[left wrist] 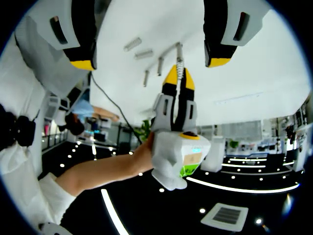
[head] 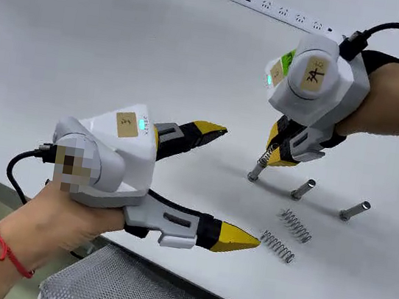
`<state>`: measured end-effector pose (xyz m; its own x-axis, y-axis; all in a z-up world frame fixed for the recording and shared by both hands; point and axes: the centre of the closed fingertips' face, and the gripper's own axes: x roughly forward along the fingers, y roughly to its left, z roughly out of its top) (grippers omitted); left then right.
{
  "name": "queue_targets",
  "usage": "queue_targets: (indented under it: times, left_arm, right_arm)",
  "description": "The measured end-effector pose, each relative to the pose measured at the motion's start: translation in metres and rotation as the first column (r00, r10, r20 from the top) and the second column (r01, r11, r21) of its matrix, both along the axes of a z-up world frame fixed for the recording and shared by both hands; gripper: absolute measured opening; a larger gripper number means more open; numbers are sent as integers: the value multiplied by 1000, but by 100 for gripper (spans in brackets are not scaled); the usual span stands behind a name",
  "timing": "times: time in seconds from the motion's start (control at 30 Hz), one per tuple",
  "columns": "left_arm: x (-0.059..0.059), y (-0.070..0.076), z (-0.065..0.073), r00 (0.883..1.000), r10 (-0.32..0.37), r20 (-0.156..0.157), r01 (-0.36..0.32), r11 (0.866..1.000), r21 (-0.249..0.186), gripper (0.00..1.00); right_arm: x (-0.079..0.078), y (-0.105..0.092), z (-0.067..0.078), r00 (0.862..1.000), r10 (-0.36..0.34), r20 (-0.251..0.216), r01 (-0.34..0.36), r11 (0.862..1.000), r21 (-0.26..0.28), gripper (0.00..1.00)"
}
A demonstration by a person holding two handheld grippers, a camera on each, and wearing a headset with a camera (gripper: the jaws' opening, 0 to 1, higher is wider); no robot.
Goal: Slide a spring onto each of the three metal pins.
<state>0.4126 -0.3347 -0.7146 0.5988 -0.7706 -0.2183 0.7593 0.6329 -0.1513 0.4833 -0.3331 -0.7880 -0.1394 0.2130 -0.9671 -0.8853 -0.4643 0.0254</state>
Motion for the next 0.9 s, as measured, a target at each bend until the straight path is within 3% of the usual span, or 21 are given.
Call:
queue_targets:
  times: [0.9]
  left_arm:
    - [-2,1,-3,1000,4,-6,-4,1000,-11,91]
  right_arm:
    - [-6,1,-25,1000,3,16,-3,1000,-8,12]
